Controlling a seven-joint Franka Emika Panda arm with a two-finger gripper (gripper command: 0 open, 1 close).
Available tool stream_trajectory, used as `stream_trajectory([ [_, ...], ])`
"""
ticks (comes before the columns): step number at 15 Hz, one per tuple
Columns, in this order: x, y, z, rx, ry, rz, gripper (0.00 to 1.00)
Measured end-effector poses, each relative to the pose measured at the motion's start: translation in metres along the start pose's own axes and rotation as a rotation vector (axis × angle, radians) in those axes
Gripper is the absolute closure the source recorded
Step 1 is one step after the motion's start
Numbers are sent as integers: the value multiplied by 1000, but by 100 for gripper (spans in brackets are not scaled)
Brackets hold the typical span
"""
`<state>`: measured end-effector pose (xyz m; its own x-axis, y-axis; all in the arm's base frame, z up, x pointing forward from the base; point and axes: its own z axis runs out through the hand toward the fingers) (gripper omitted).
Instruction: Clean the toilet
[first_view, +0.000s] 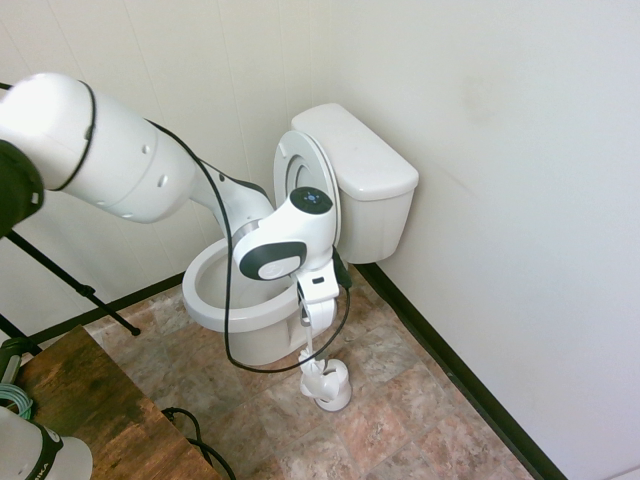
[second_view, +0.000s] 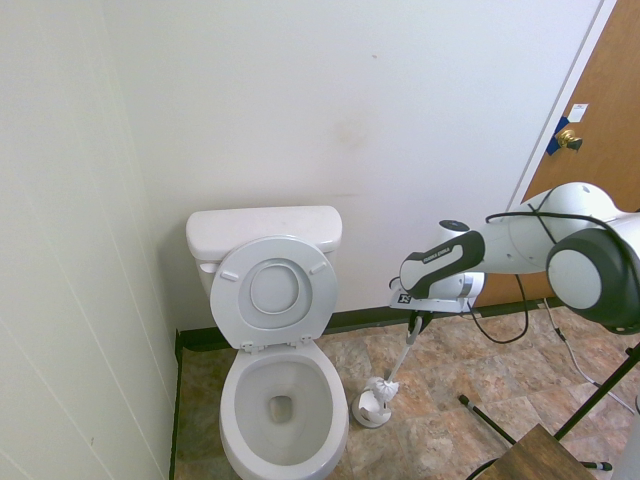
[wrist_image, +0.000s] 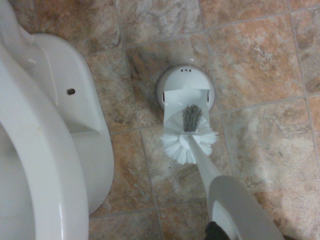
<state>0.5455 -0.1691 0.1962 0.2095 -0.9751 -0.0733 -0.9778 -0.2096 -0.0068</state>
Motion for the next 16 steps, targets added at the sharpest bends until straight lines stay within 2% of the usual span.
stream_trajectory([
  [5, 22, -10, 57, -29, -31, 15, 100],
  [16, 47, -32, 92, -8, -39, 41, 100],
])
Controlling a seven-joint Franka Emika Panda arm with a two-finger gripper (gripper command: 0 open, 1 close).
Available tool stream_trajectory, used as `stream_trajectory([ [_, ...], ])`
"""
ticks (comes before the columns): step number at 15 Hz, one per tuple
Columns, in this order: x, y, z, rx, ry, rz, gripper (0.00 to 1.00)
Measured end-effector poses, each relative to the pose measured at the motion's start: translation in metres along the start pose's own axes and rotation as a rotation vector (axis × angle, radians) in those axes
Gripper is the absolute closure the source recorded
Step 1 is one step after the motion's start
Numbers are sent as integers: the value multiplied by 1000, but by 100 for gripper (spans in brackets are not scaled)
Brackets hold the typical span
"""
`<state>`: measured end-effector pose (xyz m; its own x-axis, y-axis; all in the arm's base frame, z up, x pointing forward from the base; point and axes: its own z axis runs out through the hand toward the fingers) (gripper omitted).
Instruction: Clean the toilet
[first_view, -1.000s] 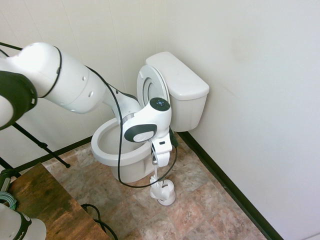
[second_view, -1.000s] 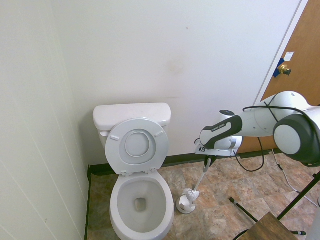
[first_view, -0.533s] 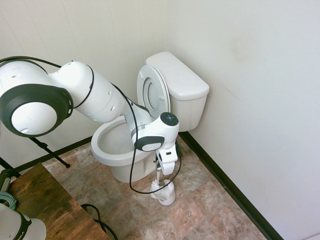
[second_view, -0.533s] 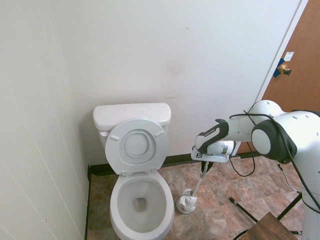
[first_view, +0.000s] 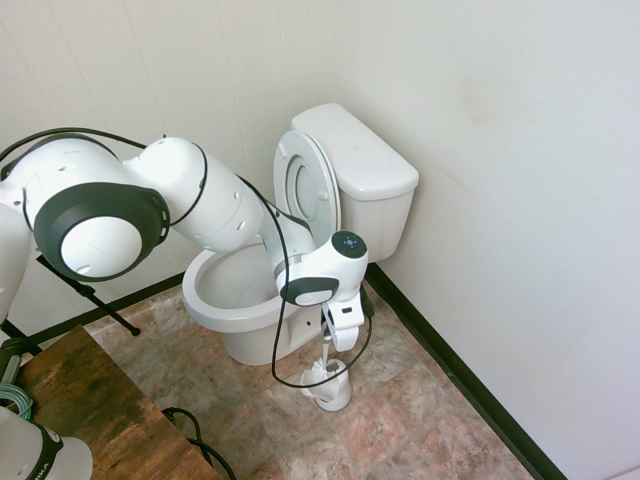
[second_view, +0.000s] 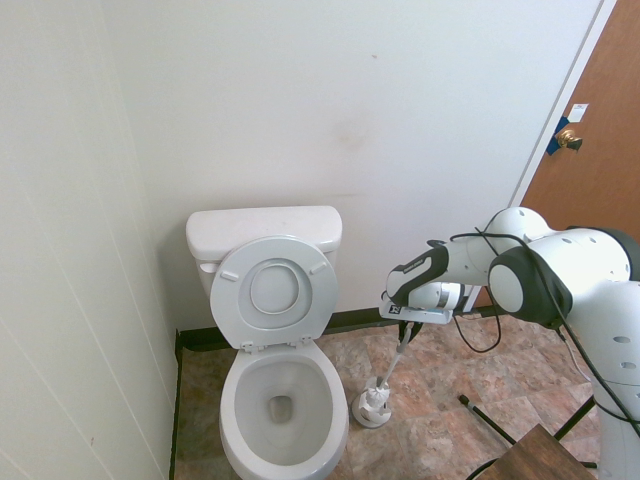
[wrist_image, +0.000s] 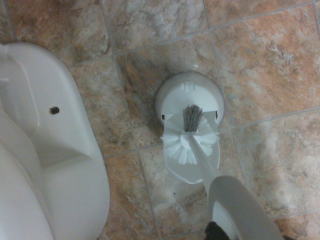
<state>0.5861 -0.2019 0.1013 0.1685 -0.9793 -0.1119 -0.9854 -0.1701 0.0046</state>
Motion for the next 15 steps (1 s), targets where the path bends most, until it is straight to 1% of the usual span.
stream_trajectory([
  [7, 13, -19, 46, -55, -43, 3, 100],
  [12, 34, -40, 65, -121, -88, 27, 100],
  [15, 37, -55, 74, -136, -88, 37, 100],
])
